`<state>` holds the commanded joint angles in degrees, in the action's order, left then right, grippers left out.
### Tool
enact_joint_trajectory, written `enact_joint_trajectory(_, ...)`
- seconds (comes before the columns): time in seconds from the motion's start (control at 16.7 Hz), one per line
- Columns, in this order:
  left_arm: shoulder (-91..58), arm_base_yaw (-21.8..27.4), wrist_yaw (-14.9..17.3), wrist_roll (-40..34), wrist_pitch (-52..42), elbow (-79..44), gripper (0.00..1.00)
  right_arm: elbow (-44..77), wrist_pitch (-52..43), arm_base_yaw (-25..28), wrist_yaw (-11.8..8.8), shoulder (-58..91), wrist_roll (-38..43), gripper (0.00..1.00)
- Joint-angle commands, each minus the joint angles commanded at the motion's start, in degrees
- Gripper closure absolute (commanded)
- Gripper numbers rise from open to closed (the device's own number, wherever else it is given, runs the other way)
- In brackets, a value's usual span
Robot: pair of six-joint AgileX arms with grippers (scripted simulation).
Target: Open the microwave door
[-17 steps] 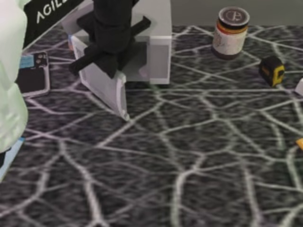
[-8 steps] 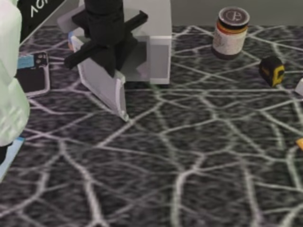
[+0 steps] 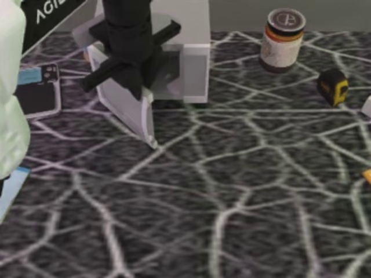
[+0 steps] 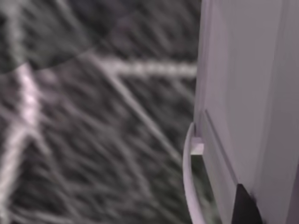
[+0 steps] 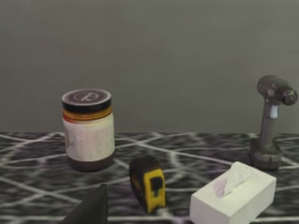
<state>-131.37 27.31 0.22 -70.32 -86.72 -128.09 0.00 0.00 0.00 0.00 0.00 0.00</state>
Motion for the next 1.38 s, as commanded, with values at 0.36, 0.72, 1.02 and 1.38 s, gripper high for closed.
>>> enact_joint_trajectory(0.36, 0.32, -0.02, 0.00, 0.01, 1.04, 1.35, 1.00, 0.00, 0.00, 0.00, 0.00, 0.00, 0.00, 0.00)
enact_joint_trajectory(0.72, 0.32, -0.02, 0.00, 0.01, 1.04, 1.35, 1.00, 0.00, 0.00, 0.00, 0.00, 0.00, 0.00, 0.00)
enact_joint_trajectory(1.02, 0.32, -0.02, 0.00, 0.01, 1.04, 1.35, 1.00, 0.00, 0.00, 0.00, 0.00, 0.00, 0.00, 0.00)
enact_joint_trajectory(1.38, 0.32, -0.02, 0.00, 0.01, 1.04, 1.35, 1.00, 0.00, 0.00, 0.00, 0.00, 0.00, 0.00, 0.00)
